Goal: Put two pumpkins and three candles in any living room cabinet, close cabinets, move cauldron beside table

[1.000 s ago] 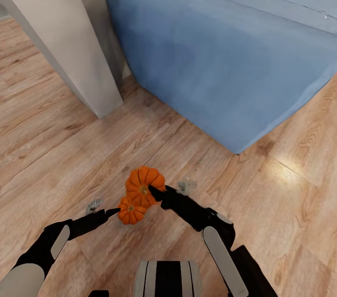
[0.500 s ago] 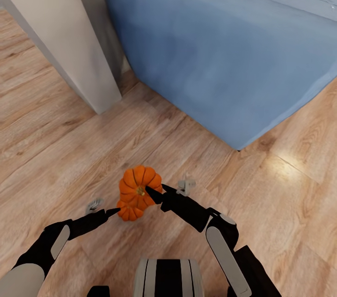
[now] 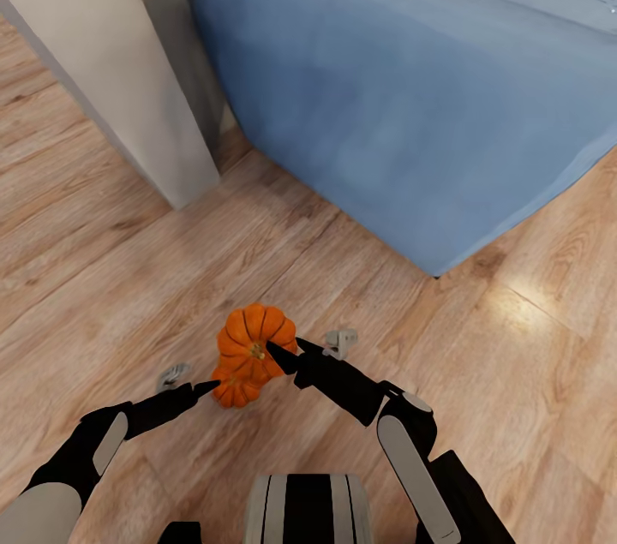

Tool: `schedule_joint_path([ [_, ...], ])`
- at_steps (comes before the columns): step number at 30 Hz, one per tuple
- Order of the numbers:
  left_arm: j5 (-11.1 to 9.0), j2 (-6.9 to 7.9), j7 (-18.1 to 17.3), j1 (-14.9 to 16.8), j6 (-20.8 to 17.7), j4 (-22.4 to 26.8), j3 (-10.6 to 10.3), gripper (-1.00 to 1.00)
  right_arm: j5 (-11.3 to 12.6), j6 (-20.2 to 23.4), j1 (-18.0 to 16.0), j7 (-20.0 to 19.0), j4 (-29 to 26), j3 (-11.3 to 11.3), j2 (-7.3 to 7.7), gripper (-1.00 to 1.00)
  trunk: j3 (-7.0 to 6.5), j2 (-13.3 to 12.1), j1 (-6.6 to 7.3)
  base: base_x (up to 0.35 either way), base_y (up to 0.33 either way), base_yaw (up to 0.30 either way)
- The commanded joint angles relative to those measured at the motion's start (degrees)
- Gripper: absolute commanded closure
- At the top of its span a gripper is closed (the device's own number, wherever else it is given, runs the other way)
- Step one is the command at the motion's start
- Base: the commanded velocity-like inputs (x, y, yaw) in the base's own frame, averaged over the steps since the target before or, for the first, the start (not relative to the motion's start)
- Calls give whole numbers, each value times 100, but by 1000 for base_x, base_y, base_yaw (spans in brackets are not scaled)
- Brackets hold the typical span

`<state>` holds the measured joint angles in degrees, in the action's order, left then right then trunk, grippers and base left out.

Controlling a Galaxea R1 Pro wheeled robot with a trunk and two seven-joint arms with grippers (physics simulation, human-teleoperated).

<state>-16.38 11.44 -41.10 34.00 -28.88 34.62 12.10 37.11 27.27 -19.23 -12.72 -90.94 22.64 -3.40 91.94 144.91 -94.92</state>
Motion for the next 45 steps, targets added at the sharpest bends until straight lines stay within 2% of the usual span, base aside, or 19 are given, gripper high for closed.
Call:
schedule_joint_path([
  [1, -29, 1, -11, 1, -42, 1, 12, -100, 42, 32, -2, -7, -2, -5, -2, 100, 3, 1, 0, 59, -59, 0],
  [16, -40, 7, -29, 1, -30, 1, 12, -100, 42, 32, -1, 6, -2, -5, -2, 100, 3, 1, 0, 74, -20, 0],
  [19, -40, 7, -29, 1, -30, 1, 12, -100, 42, 32, -1, 6, -2, -5, -2, 100, 69, 5, -8, 3, -1, 0],
  [24, -40, 7, -30, 1, -30, 1, 13, -100, 42, 32, -1, 6, -2, -5, -2, 100, 69, 5, -8, 0, 0, 0],
  [28, -40, 7, -30, 1, -30, 1, 12, -100, 42, 32, -1, 6, -2, -5, -2, 100, 158, 10, -18, 0, 0, 0],
  [31, -40, 7, -30, 1, -30, 1, 12, -100, 42, 32, -1, 6, -2, -5, -2, 100, 158, 10, -18, 0, 0, 0],
  [35, -40, 7, -30, 1, -30, 0, 12, -100, 42, 32, -1, 13, -2, -5, -3, 100, 247, 16, -28, 0, 0, 0],
  [43, -40, 7, -31, 1, -30, 1, 12, -100, 42, 32, -1, 15, -2, -5, -3, 100, 247, 16, -28, 0, 0, 0],
  [45, -40, 7, -33, 1, -30, 1, 12, -100, 42, 32, -1, 15, -2, -5, -4, 100, 291, 18, -34, 0, 0, 0],
])
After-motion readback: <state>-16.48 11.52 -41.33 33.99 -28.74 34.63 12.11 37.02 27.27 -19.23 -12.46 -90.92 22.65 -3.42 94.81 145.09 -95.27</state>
